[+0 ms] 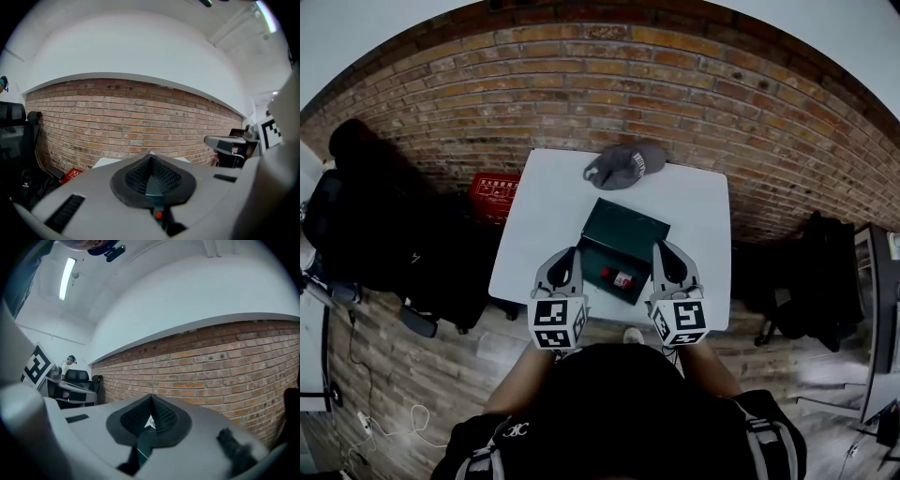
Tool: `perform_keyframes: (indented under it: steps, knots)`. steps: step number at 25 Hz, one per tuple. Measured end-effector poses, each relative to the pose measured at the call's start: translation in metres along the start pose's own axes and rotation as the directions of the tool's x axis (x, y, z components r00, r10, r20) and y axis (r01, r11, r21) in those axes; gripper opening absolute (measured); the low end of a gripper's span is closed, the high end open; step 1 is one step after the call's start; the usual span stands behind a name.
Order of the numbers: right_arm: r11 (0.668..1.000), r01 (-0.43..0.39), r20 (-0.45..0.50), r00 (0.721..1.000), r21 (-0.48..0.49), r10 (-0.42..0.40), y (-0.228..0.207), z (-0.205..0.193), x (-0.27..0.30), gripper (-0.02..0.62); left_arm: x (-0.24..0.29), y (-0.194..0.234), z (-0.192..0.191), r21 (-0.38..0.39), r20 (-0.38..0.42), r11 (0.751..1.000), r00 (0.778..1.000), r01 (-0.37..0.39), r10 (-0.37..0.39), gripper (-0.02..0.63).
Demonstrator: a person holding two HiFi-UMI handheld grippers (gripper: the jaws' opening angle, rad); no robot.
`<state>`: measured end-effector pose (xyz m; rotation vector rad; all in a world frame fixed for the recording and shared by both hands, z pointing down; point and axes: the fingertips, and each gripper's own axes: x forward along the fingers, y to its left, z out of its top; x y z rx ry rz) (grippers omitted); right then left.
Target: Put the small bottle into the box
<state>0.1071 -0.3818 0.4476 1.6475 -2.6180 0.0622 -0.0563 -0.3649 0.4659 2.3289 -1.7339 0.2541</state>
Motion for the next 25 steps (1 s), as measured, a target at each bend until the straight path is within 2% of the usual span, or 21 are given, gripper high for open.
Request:
perform_keyframes:
  steps: [13, 25]
  knots:
    - [0.999, 0.041, -0.011, 0.999, 0.003, -0.041, -0.013, -0.004, -0.014, 0.029, 0.008, -0.017, -0.001, 0.019, -0.009, 0.999, 0.999, 0.048, -0.048, 0.006]
    - [0.999, 0.033, -0.006, 0.999, 0.01, -0.033, -0.014, -0.003, -0.011, 0.029, 0.007, -0.017, -0.002, 0.015, -0.01, 0.999, 0.999, 0.04, -0.04, 0.006]
